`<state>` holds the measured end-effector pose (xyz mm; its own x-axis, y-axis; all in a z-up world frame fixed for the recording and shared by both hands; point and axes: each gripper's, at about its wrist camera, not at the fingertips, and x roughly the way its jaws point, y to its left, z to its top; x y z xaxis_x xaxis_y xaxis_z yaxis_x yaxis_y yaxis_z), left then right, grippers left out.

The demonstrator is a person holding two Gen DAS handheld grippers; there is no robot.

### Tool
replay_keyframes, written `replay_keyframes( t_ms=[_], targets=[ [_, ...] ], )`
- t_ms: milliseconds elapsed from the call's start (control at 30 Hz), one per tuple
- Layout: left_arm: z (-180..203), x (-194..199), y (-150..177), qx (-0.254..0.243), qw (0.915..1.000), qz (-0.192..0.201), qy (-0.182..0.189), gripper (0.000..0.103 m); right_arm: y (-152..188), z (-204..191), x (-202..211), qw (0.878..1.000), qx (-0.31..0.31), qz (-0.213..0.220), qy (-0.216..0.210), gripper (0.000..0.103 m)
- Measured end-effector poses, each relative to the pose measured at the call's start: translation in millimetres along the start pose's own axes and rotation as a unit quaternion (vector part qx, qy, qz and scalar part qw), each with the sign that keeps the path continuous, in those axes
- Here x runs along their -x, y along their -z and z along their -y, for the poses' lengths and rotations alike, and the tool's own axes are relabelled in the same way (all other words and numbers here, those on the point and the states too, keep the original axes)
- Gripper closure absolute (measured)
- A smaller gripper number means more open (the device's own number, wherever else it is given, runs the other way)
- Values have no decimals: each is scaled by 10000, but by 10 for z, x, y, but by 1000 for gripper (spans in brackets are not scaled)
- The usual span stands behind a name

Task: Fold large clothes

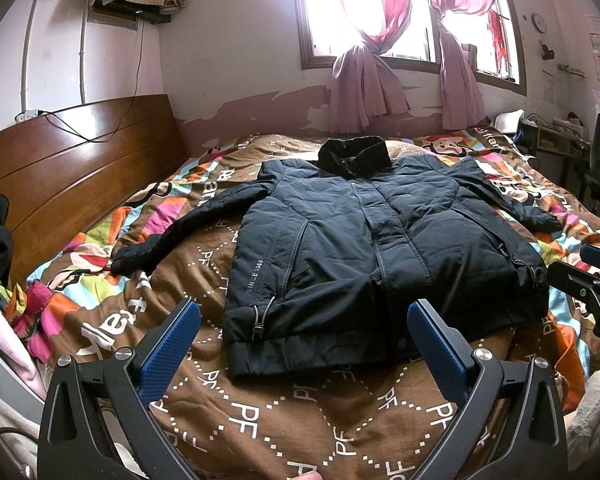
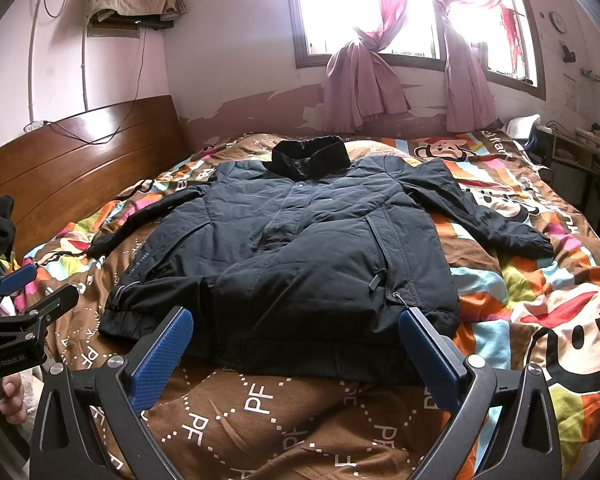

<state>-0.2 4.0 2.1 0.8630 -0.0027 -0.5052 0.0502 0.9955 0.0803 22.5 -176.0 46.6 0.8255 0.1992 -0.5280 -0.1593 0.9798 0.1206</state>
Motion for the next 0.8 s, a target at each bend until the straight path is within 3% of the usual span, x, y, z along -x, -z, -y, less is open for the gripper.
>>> replay_keyframes(
  t_ms=[800],
  targets=[
    [24,19,-22,7,10000,6,-5,1,4,-7,-7,9999,40,-54,85,0]
  ],
)
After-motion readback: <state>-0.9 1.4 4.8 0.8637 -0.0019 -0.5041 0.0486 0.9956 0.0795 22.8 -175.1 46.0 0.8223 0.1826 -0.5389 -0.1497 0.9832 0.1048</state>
